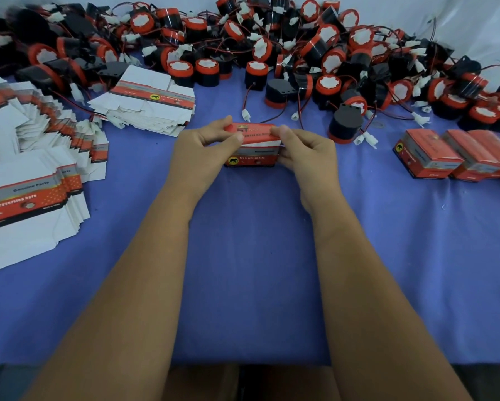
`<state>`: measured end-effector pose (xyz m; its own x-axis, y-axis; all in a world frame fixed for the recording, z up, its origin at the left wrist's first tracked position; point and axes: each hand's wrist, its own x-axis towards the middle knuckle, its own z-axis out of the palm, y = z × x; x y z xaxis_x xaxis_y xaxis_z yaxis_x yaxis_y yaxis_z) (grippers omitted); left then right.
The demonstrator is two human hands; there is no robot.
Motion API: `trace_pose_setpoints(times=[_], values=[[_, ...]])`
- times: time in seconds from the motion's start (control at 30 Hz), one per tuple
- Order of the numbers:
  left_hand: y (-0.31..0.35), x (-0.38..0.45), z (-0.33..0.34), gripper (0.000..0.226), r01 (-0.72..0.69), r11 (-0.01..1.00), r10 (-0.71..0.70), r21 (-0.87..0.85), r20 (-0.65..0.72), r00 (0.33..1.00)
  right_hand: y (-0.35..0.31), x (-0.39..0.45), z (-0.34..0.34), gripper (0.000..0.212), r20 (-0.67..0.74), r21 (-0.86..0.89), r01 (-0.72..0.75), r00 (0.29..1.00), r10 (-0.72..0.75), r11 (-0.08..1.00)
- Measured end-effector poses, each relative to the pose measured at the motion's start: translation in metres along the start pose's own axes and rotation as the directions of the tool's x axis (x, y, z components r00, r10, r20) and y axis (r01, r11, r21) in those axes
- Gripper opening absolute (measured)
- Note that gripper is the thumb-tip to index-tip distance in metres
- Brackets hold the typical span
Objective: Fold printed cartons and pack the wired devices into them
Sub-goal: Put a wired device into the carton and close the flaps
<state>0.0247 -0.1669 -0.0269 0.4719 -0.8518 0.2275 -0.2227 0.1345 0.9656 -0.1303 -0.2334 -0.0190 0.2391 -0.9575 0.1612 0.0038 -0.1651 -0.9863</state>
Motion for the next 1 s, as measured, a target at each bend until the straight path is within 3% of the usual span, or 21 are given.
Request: trace_pose_setpoints(times=[0.1, 0.23, 0.33, 0.5, 0.57, 0.63, 0.7, 0.73, 0.87, 0.93, 1.0], values=[[0.0, -0.002, 0.001, 0.021, -0.134, 0.973, 0.133, 0.189, 0.022, 0.991, 0.0, 0.0, -0.002, 0.015, 0.04, -0.026, 0.011, 0.999, -0.009, 1.0], [0.001, -0.005, 0.007, 0.043, -0.352, 0.754, 0.328, 0.555, 0.147, 0.933, 0.001, -0.004, 0.001, 0.032, 0.162, -0.187, 0.138, 0.981, -0.108, 0.973], [0.001, -0.005, 0.008, 0.042, -0.334, 0.739, 0.315, 0.584, 0.139, 0.939, 0.002, -0.006, 0.004, 0.039, 0.198, -0.321, 0.227, 0.965, -0.17, 0.919], [0.001, -0.004, 0.007, 0.037, -0.276, 0.747, 0.231, 0.605, 0.152, 0.961, 0.008, -0.005, 0.005, 0.041, 0.198, -0.457, 0.249, 0.964, -0.176, 0.854], [0.002, -0.006, 0.009, 0.034, -0.247, 0.809, 0.2, 0.534, 0.145, 0.969, 0.006, -0.008, 0.006, 0.034, 0.186, -0.405, 0.221, 0.97, -0.157, 0.887], [0.008, -0.01, 0.01, 0.029, -0.141, 0.965, 0.128, 0.222, 0.072, 0.989, 0.005, -0.009, 0.008, 0.017, 0.188, -0.373, 0.231, 0.967, -0.171, 0.899], [0.014, -0.011, 0.01, 0.027, -0.042, 0.993, 0.04, -0.11, -0.019, 0.999, 0.005, -0.008, 0.009, 0.017, 0.198, -0.415, 0.286, 0.955, -0.221, 0.864], [0.016, -0.011, 0.009, 0.03, -0.023, 0.986, 0.015, -0.165, -0.045, 0.999, 0.005, -0.009, 0.009, 0.023, 0.214, -0.432, 0.311, 0.947, -0.239, 0.847], [0.013, -0.008, 0.01, 0.038, 0.054, 0.964, -0.048, -0.259, 0.03, 0.998, -0.005, -0.009, 0.006, 0.03, 0.304, -0.518, 0.398, 0.913, -0.272, 0.757], [0.012, -0.008, 0.013, 0.035, 0.085, 0.982, -0.071, -0.169, 0.091, 0.993, -0.01, -0.006, -0.002, 0.03, 0.254, -0.583, 0.36, 0.932, -0.257, 0.729], [0.01, -0.008, 0.015, 0.025, 0.105, 0.994, -0.1, -0.029, 0.139, 0.985, -0.013, -0.002, -0.018, 0.033, 0.119, -0.687, 0.251, 0.965, -0.235, 0.682]])
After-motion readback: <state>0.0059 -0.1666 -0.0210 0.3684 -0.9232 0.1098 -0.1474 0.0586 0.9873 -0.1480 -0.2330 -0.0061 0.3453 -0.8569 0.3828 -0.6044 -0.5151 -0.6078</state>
